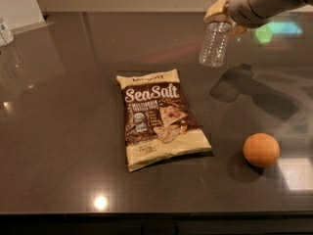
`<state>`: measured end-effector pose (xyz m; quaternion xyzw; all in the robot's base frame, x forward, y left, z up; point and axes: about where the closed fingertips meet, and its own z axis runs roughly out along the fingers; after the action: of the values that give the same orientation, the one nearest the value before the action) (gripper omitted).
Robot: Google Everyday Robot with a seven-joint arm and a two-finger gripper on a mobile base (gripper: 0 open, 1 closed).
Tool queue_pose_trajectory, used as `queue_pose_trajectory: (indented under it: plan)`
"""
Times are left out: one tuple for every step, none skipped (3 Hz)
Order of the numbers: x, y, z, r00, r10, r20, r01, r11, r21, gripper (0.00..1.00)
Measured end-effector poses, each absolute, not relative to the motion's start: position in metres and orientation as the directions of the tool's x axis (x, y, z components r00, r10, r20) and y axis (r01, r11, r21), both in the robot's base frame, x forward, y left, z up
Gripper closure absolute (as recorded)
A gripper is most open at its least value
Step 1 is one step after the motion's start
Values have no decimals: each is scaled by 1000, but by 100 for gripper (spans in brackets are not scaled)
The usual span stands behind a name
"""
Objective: Place water bottle upright
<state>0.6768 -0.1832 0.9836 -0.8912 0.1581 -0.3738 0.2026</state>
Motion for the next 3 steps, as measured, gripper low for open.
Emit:
queue_pose_trajectory:
  plan:
    - [679,-181,994,632,-358,687,-3,-888,-460,100]
    - [674,-176,999,594,-299,747,124,-884,-452,100]
    - [666,-170,1003,571,-250,782,239,-861,-449,100]
